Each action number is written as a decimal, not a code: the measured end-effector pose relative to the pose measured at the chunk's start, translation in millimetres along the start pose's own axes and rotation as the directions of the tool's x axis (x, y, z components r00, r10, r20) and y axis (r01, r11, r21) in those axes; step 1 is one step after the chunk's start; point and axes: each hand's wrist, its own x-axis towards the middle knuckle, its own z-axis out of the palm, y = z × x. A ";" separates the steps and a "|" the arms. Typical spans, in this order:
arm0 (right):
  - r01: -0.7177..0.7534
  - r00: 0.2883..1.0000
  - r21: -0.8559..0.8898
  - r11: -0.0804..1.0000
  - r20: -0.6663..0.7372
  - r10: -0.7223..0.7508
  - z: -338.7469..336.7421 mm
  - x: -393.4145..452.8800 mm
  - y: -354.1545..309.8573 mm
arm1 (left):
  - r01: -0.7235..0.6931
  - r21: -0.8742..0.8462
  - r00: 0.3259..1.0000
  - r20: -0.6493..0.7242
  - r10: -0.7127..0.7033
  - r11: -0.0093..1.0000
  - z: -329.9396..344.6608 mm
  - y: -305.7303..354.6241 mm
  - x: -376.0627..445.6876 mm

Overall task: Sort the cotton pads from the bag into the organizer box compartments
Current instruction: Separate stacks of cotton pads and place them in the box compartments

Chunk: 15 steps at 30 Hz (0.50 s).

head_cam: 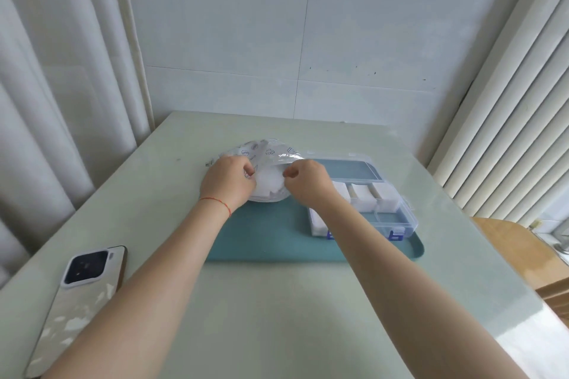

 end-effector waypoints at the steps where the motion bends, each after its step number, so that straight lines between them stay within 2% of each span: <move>1: -0.020 1.000 0.003 1.000 0.013 0.020 3.5 3.5 -2.2 | -0.006 -0.063 1.000 -0.030 0.004 0.998 0.8 -1.9 0.8; 5: -0.117 0.988 0.060 0.991 0.106 0.110 20.5 18.2 -15.8 | -0.012 -0.245 0.992 -0.127 -0.020 0.969 5.2 -6.3 5.6; 10: -0.242 0.954 0.146 0.959 0.216 0.208 34.0 27.4 -24.4 | 0.023 -0.433 0.991 -0.109 -0.078 0.901 14.5 -14.0 10.5; 12: -0.245 0.952 0.132 0.961 0.222 0.212 41.3 33.2 -24.4 | 0.021 -0.461 0.990 -0.113 -0.082 0.887 15.4 -14.0 10.4; 15: -0.193 0.968 -0.015 0.981 0.160 0.193 48.4 40.1 -22.1 | 0.020 -0.488 0.990 -0.111 -0.085 0.873 16.4 -13.8 10.0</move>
